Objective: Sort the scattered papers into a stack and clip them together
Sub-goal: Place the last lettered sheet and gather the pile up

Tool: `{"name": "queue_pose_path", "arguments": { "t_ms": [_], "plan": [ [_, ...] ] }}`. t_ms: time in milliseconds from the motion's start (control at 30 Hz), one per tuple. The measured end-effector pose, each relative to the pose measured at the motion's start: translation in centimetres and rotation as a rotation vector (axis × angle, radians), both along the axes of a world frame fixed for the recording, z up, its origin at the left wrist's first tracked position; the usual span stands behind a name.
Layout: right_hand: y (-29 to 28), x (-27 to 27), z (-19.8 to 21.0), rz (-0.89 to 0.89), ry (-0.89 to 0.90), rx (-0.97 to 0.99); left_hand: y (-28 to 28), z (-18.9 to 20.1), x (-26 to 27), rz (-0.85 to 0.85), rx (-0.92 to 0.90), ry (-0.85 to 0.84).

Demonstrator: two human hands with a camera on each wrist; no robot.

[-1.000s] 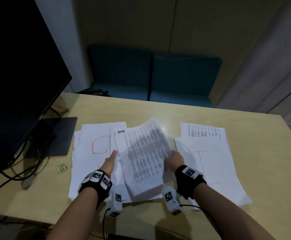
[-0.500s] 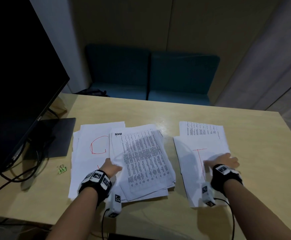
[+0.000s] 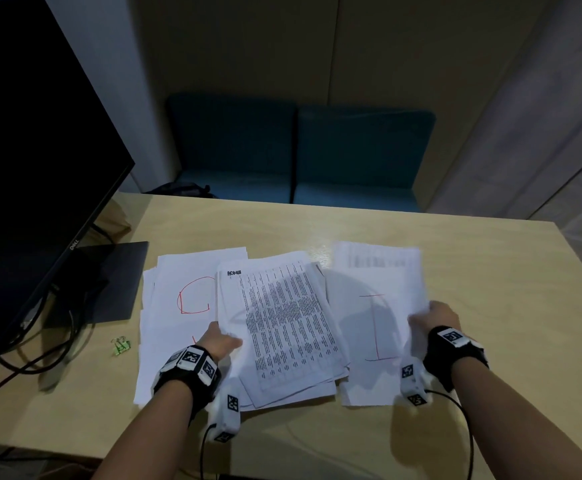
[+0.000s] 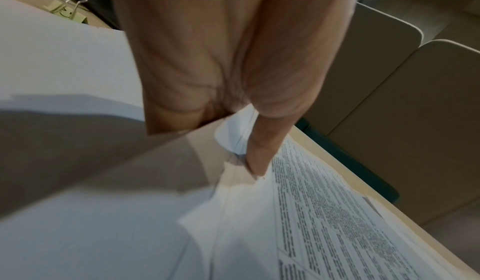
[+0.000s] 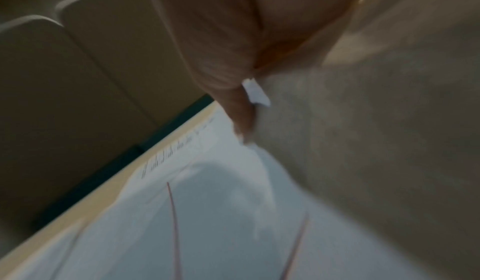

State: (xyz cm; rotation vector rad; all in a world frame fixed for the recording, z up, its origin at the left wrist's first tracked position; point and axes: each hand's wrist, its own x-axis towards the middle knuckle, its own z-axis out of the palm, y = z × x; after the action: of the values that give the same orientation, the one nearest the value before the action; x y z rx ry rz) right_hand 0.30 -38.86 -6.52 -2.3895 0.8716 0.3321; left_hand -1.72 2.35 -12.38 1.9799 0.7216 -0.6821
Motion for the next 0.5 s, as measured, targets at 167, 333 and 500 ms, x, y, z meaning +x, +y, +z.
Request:
{"name": "queue_pose_path", "arguments": {
  "t_ms": [167,333,500],
  "plan": [
    [4.2,1.9,4.4,0.099,-0.715,0.092,-0.2,0.9,0.0,-0.025,0.003,0.031],
    [9.3,4.8,9.5,-0.107,-1.067,0.468,-0.6,1.9,-0.3,0.105,-0.107,-0.004],
    [11.9,5.6,10.0,-0.210,-1.026,0.704,-0.2,1.5,-0.7,0.405,-0.478,0.012]
  ]
}}
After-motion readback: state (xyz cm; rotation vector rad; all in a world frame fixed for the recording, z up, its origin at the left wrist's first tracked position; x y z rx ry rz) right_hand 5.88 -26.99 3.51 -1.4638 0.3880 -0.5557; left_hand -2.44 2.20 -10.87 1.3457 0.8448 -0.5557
